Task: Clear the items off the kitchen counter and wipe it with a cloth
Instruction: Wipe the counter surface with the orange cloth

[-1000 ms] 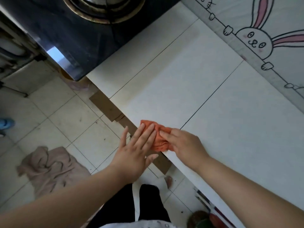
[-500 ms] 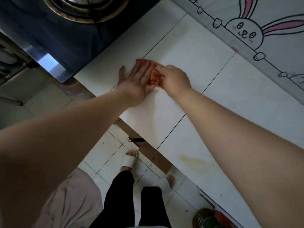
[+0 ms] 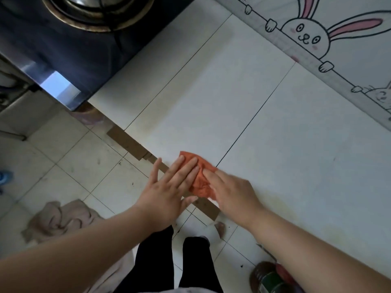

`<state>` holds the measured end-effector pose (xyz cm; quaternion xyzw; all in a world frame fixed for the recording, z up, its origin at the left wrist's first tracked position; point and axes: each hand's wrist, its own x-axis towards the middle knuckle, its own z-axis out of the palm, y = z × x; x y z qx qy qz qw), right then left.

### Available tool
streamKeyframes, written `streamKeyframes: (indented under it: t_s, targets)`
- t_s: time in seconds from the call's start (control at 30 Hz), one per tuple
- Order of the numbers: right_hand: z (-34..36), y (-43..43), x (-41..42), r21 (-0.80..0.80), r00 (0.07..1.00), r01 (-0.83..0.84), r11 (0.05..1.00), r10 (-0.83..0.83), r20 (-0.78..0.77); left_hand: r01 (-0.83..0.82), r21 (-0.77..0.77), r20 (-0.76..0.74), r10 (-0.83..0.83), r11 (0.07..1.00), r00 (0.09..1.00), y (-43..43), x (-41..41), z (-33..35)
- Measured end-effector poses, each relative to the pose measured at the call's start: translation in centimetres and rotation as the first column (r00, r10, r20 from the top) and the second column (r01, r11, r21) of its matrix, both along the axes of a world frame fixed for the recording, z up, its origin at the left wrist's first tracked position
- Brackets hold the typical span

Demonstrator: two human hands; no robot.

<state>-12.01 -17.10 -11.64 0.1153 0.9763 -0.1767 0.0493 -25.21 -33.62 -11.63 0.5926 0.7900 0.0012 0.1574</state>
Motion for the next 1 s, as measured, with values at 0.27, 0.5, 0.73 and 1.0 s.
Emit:
streamKeyframes:
  t_s: [0.27,0.5,0.73,1.0]
  targets:
    - [1.3,12.3,-11.7,-0.003,0.972,0.236,0.972,-0.236,0.004,-0.082,-0.069,-0.07,0.077,0.994,0.995,13.5,-9.2,-0.2]
    - [1.8,10.0,-9.4,-0.018,0.962,0.274,0.962,-0.274,0.003,-0.117,-0.103,-0.036,0.114,0.988,0.993,13.4,-7.1,0.0]
    - [1.0,0.4,1.5,-0.073,0.982,0.168,0.983,-0.174,-0.077,0.048,-0.024,-0.025,-0.048,0.999,0.999,2.4,1.1,-0.7]
    - [-0.5,-1.0,5.4,0.12,0.994,0.041,0.992,-0.028,-0.107,0.124,-0.008,-0.004,-0.124,0.992,0.992,0.3,3.1,-0.2]
